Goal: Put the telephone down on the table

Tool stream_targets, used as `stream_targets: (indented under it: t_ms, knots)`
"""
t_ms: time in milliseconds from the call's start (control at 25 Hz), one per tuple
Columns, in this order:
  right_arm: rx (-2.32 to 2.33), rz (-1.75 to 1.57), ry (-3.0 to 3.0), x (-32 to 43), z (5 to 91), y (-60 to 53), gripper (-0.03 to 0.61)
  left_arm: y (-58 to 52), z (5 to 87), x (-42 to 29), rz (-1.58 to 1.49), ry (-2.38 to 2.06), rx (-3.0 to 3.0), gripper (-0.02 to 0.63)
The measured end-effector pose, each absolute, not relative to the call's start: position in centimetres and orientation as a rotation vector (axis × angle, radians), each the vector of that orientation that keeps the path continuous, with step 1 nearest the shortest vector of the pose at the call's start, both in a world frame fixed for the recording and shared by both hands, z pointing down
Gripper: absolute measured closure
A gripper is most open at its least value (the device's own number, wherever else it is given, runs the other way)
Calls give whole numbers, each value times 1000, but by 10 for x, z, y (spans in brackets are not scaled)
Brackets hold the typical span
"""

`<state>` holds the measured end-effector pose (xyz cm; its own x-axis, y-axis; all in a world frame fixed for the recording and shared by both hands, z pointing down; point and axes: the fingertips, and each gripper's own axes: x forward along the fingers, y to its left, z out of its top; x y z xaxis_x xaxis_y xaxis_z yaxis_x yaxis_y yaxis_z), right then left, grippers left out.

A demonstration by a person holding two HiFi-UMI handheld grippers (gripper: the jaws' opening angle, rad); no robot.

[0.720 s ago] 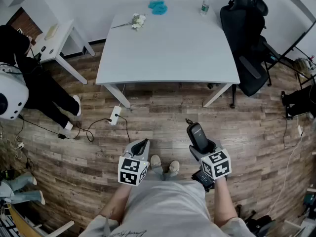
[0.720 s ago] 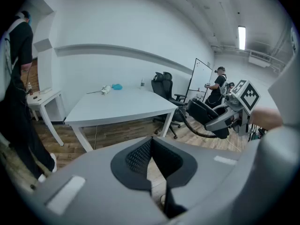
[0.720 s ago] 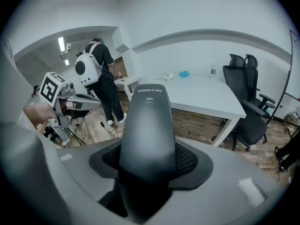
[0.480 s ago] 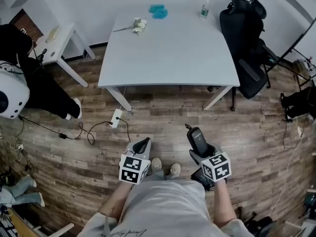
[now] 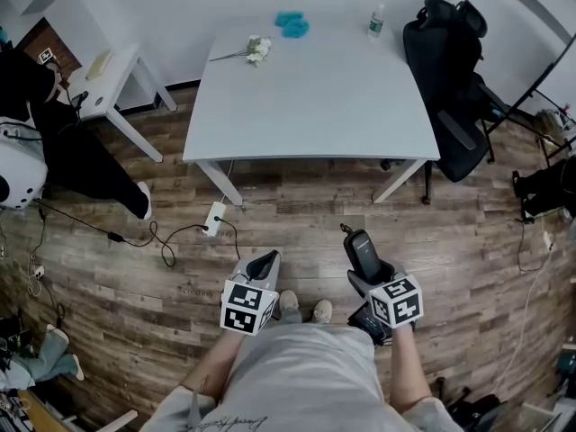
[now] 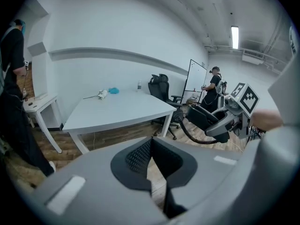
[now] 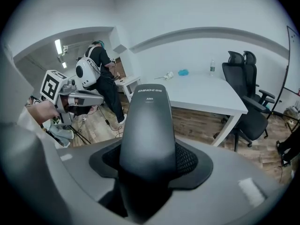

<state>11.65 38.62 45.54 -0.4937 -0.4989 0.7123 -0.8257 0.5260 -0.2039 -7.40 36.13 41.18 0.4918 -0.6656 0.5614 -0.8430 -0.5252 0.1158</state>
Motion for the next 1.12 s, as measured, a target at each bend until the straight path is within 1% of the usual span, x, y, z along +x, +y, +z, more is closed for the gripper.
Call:
stream_targets:
  t_ms: [1120]
  knots:
    - [1203, 718, -2128, 103, 446, 371, 301, 344, 411, -111, 630, -1217, 2417, 597]
